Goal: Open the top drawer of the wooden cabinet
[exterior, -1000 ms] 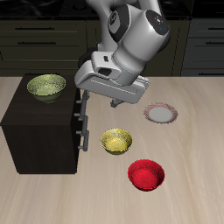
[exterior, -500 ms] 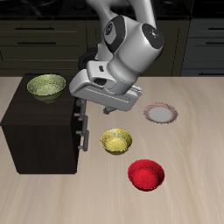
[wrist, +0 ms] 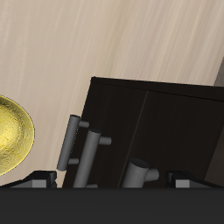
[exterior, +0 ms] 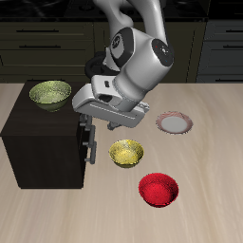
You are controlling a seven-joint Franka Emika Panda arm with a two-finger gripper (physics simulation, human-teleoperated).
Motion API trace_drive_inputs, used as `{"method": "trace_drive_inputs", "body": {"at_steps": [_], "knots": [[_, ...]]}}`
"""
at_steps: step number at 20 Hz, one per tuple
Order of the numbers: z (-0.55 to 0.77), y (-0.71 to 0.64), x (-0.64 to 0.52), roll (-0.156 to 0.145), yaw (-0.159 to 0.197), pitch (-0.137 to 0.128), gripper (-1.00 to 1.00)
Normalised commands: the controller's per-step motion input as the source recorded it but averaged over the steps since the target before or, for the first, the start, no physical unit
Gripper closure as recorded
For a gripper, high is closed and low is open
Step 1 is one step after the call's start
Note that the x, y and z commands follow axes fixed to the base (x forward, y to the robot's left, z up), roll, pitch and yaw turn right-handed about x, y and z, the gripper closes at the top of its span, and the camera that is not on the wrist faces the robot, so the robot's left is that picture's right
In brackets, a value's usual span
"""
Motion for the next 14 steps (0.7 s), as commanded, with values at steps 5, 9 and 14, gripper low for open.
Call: {"method": "trace_drive_inputs", "body": {"at_steps": [5, 9, 14], "knots": [[-0.19, 0.05, -0.12, 0.01, -0.121, 0.101, -1.0], [-0.09, 0.06, -0.27, -0.016, -0.03, -0.003, -1.0], [-0.16, -0.07, -0.26, -0.017, 0.0, 0.019, -1.0]]}}
